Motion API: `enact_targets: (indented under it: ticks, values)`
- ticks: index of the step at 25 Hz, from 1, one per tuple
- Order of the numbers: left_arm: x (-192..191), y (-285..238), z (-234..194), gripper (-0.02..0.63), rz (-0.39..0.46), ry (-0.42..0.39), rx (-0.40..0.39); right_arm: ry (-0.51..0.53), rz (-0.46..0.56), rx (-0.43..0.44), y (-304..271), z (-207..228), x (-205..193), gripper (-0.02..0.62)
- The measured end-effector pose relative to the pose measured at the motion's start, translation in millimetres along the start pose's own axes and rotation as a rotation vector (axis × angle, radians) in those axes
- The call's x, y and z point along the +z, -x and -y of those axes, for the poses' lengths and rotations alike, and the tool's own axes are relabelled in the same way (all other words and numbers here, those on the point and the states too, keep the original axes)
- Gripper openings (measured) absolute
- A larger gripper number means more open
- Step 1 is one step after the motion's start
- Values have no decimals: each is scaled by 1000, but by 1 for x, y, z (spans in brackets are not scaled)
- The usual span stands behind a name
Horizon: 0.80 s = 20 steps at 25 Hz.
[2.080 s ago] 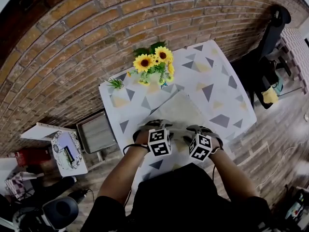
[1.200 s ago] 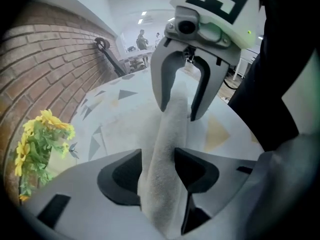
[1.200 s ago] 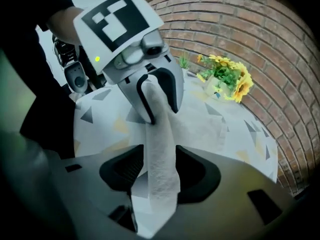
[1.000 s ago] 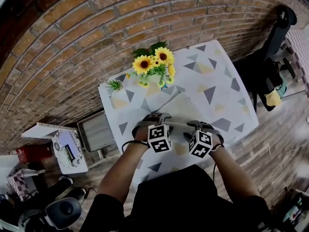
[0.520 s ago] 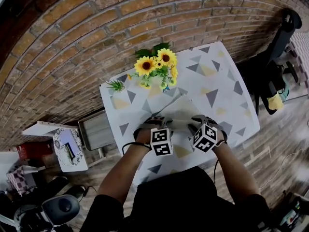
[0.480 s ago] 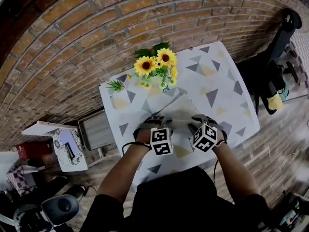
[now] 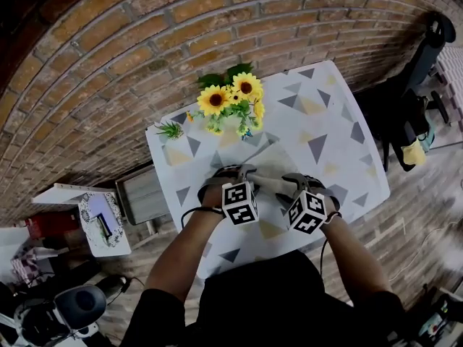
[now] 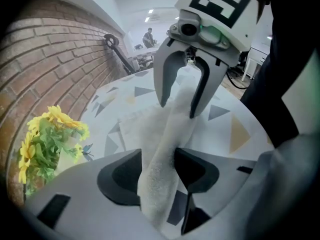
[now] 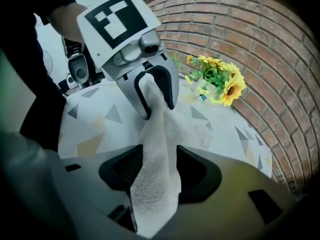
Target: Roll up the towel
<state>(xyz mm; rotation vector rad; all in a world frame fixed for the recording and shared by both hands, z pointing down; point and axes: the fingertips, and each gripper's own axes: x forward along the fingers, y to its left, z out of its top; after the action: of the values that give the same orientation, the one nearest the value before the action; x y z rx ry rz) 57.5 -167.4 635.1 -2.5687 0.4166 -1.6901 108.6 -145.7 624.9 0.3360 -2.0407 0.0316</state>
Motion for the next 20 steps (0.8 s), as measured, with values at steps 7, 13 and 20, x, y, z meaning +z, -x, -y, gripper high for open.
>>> enact_targets:
  ticks: [7,13,20]
  values:
    - [4,-2,-16,219,8,37,23,-8,22,27,0,3,12,232]
    - [-6,-13,0,166,-69,31,-94,-42,-54,102,-13,-15,-5,278]
    - [-16,-6,26,80,-96,5,-155,-56,-100,6,-20,-30,-18,162]
